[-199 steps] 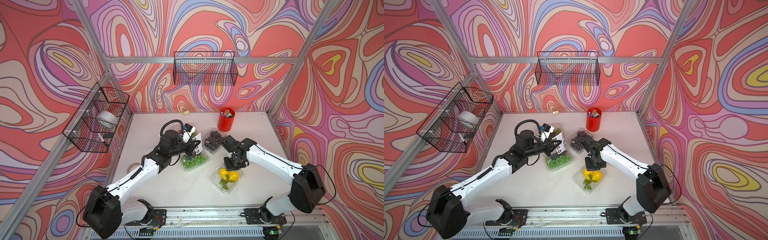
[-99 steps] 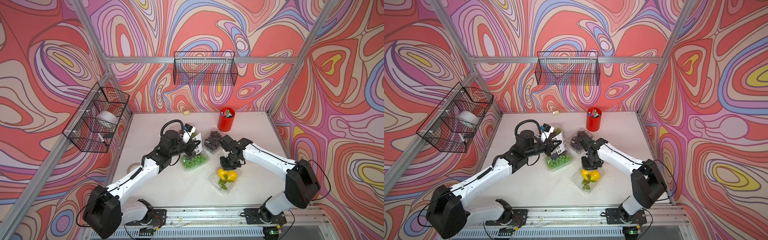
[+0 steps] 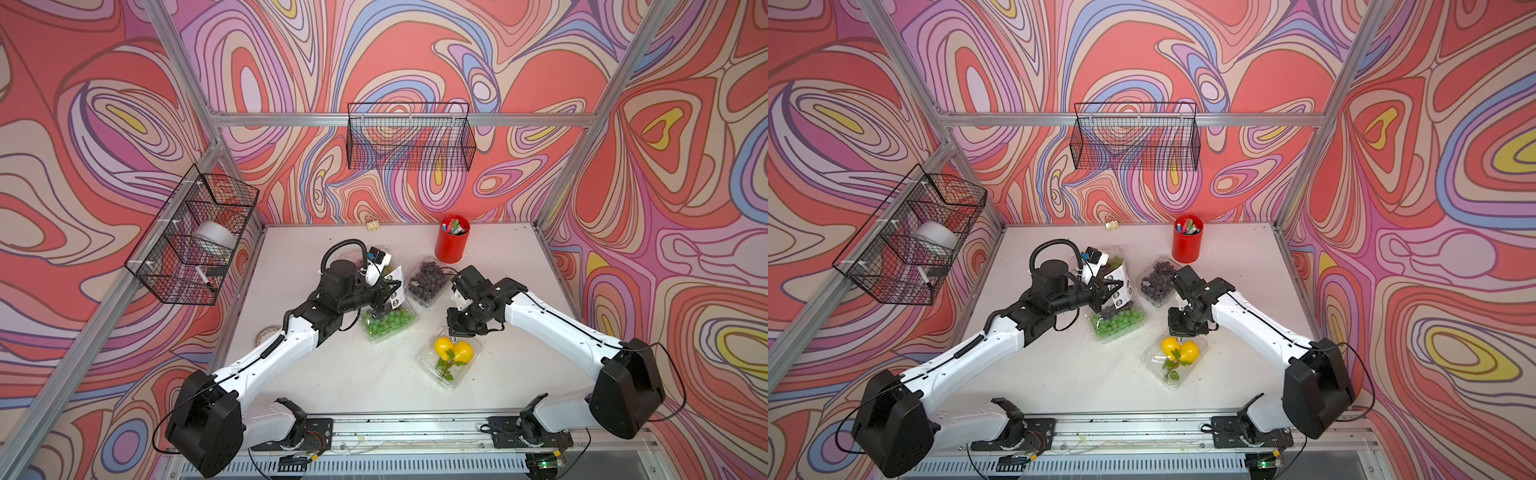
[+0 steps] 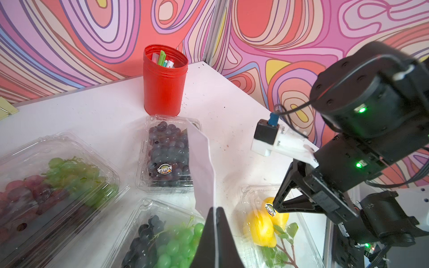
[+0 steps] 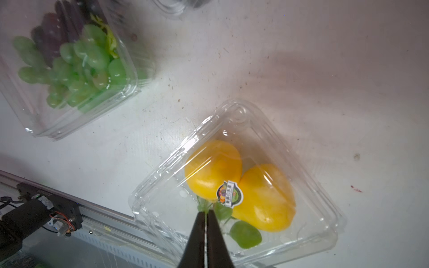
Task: Label fruit boxes
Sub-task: Stick the label on the fruit box.
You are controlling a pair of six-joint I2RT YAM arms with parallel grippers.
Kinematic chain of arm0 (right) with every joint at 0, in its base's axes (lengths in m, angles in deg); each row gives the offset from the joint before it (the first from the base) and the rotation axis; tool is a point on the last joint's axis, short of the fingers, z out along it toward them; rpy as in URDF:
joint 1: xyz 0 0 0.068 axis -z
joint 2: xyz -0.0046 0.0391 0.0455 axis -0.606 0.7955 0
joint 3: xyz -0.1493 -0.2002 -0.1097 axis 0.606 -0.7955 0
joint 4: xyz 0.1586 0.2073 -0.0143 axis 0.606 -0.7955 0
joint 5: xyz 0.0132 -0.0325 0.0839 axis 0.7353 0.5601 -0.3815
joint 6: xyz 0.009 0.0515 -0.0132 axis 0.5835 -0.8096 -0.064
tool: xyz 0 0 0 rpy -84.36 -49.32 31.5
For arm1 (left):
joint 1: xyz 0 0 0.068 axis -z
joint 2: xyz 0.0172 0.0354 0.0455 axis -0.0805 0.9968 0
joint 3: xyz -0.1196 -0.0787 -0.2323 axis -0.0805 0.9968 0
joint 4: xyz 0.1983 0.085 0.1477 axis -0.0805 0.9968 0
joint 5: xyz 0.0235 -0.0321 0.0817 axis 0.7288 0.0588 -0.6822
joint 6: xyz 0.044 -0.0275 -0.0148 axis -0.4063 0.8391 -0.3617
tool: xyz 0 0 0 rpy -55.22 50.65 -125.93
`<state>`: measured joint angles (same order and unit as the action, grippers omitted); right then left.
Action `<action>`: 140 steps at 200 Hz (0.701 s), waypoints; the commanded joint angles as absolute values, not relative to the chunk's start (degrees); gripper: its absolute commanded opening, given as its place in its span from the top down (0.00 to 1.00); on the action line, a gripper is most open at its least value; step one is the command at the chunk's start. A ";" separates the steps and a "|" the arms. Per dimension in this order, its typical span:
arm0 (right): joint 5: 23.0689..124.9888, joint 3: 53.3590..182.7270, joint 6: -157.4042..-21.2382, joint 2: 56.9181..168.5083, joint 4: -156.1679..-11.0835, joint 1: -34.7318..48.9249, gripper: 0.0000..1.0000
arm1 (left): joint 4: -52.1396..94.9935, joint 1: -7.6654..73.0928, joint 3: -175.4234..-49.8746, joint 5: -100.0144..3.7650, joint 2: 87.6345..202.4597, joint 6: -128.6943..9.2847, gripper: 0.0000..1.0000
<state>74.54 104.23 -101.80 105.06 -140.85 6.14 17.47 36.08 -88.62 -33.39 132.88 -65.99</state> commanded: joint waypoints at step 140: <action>74.83 100.34 -101.32 104.60 -135.57 7.15 0.95 | 16.87 36.34 -88.15 -31.45 131.67 -66.29 1.00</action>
<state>73.80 99.38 -102.07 107.75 -136.63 6.91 17.47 36.08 -88.62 -33.17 132.84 -66.01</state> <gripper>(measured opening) 0.042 0.048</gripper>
